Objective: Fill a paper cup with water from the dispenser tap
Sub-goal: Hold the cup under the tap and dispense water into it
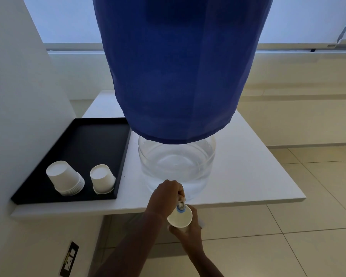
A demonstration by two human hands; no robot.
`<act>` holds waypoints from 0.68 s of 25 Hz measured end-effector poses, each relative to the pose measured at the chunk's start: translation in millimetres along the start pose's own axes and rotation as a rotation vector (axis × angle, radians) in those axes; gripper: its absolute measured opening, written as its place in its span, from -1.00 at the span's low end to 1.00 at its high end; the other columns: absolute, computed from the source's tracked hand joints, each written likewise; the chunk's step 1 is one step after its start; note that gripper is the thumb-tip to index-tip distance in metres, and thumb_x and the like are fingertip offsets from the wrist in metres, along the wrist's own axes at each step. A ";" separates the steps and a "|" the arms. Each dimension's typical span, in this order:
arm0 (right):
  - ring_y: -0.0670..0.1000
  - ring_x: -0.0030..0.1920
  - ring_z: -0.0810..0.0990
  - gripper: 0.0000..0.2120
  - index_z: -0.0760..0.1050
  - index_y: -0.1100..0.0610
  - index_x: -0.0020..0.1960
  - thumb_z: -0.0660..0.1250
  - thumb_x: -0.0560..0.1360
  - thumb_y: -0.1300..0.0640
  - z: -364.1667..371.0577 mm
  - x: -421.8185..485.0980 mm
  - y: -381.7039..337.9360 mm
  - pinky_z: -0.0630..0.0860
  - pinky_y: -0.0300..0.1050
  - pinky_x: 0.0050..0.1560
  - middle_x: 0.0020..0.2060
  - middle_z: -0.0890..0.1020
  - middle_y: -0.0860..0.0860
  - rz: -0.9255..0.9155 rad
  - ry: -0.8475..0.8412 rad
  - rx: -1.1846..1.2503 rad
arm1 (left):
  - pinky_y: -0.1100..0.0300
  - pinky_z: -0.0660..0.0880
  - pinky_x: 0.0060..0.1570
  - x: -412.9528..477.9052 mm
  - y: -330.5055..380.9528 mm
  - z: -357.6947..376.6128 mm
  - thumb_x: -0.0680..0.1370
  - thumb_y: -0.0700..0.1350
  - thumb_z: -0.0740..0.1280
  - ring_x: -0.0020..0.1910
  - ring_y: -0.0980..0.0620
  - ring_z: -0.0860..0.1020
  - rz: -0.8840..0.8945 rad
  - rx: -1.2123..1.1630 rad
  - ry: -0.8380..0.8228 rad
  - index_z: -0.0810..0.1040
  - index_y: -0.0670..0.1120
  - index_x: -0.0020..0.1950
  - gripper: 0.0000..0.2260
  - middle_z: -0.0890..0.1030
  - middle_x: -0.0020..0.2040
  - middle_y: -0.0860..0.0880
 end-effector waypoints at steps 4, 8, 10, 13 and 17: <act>0.03 -0.09 0.57 -0.50 0.39 -0.08 -0.05 0.50 0.15 0.28 -1.3 0.2 -1.8 0.53 -0.13 -0.08 -0.11 0.58 0.04 -0.006 -0.015 -0.002 | 0.18 0.55 0.02 -0.3 0.3 0.5 0.51 -0.22 0.32 -0.06 -0.10 0.65 -0.005 0.007 0.005 0.63 -0.25 -0.03 -0.86 0.69 -0.02 -0.22; 0.04 -0.08 0.56 -0.49 0.36 -0.08 -0.04 0.47 0.12 0.22 -2.8 -0.3 -3.7 0.51 -0.18 -0.10 -0.09 0.57 0.06 0.013 -0.023 0.007 | 0.19 0.54 -0.01 -0.5 0.6 0.7 0.51 -0.23 0.31 -0.07 -0.10 0.65 -0.008 0.009 0.006 0.62 -0.25 -0.04 -0.87 0.69 -0.03 -0.23; 0.05 -0.08 0.55 -0.50 0.36 -0.08 -0.04 0.44 0.10 0.19 -2.5 -1.4 -4.4 0.50 -0.18 -0.11 -0.08 0.56 0.10 0.020 -0.016 0.011 | 0.19 0.54 0.01 0.0 0.3 0.7 0.52 -0.23 0.31 -0.06 -0.09 0.64 -0.011 0.008 0.005 0.62 -0.25 -0.03 -0.86 0.69 -0.02 -0.23; 0.08 -0.09 0.55 -0.51 0.35 -0.08 -0.05 0.44 0.09 0.19 -2.6 -2.7 -6.3 0.51 -0.15 -0.11 -0.09 0.56 0.13 0.006 -0.006 -0.001 | 0.20 0.54 0.01 0.0 0.8 0.3 0.52 -0.23 0.30 -0.05 -0.09 0.64 -0.008 0.007 0.008 0.62 -0.25 -0.02 -0.86 0.69 -0.01 -0.23; 0.12 -0.08 0.55 -0.49 0.34 -0.10 -0.05 0.43 0.09 0.18 -2.9 -3.0 -8.0 0.51 -0.16 -0.13 -0.08 0.56 0.16 0.008 -0.001 -0.022 | 0.20 0.53 0.02 0.2 1.0 0.6 0.52 -0.23 0.30 -0.05 -0.09 0.65 -0.010 0.012 0.005 0.62 -0.26 -0.01 -0.86 0.69 -0.01 -0.23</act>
Point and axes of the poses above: each hand's wrist, its own x-axis towards the middle knuckle, its own z-axis out of the palm, y = z × x, the point moved 4 cm from there along x, towards the middle knuckle
